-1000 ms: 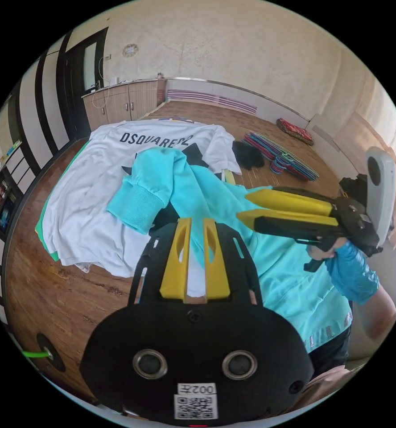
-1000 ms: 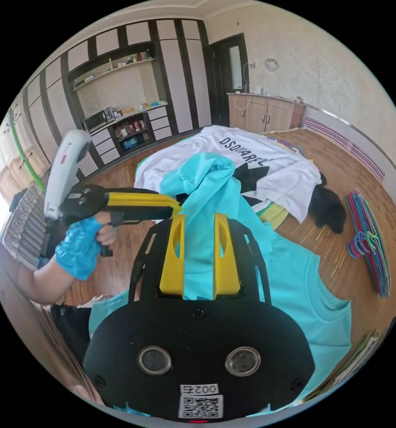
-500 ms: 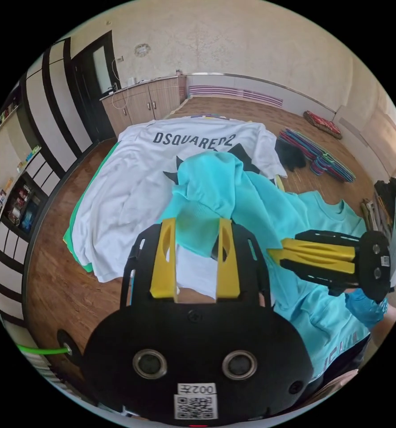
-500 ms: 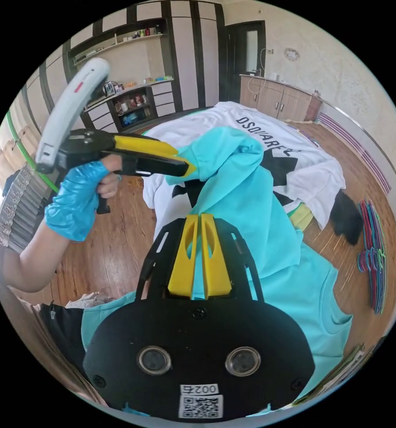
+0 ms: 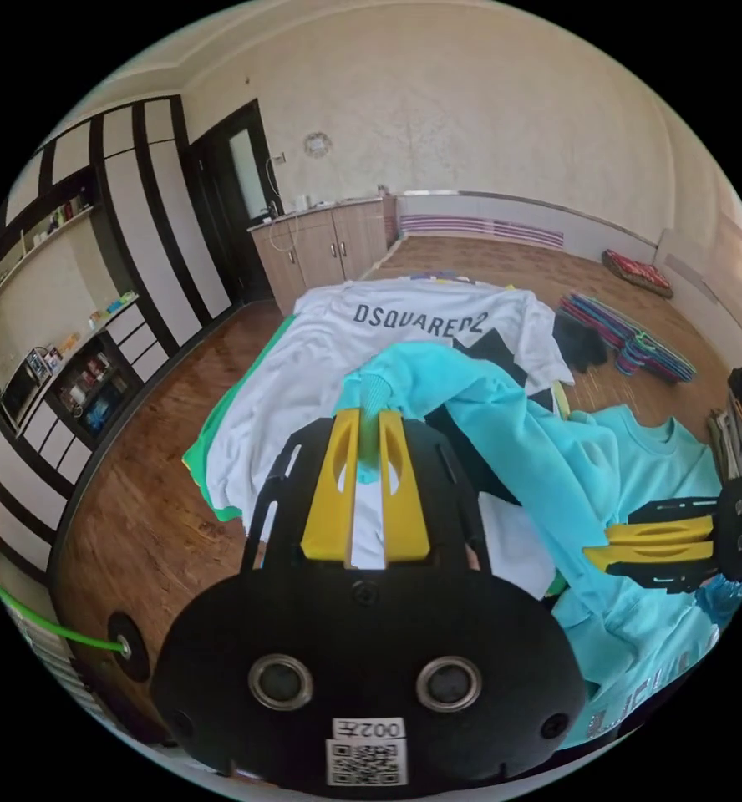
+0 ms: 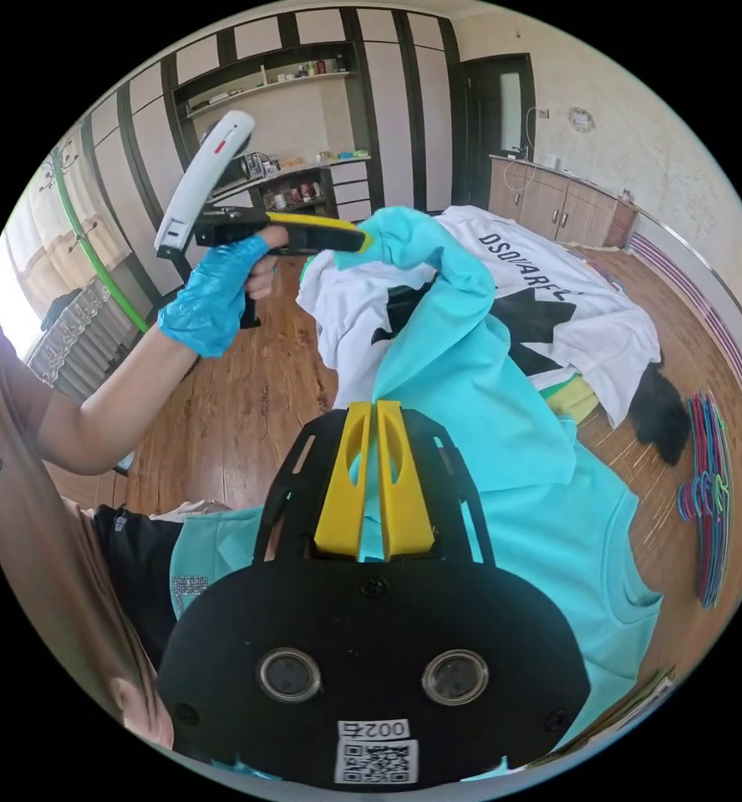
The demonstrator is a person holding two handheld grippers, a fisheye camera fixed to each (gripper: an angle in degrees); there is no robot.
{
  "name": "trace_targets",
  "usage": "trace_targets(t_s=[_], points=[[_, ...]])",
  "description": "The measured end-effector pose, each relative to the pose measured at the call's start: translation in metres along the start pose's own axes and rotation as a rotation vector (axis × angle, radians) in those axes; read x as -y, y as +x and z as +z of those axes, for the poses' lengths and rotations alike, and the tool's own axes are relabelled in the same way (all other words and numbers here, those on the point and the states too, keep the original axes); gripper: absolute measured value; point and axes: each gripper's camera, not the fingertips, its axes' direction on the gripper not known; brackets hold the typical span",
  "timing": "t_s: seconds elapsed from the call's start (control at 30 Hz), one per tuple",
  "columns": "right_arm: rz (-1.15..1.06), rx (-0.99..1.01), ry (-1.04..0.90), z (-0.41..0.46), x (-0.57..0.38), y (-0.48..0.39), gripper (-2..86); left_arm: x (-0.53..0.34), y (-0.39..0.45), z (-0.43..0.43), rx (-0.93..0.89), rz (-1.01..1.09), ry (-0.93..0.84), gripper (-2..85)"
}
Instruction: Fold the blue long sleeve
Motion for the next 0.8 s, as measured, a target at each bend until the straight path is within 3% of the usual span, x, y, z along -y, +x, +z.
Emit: trace_targets(t_s=[0.17, 0.4, 0.8], points=[[-0.015, 0.002, 0.082, -0.02, -0.006, 0.004, 5.7, 0.016, -0.035, -0.051, 0.041, -0.03, 0.12, -0.6], [0.094, -0.186, 0.04, -0.023, -0.028, 0.034, 8.2, 0.052, -0.064, -0.108, -0.038, -0.01, 0.247, -0.8], [0.234, -0.145, 0.012, 0.007, -0.05, 0.087, 12.0, 0.083, -0.067, -0.236, -0.031, 0.009, 0.42, -0.8]])
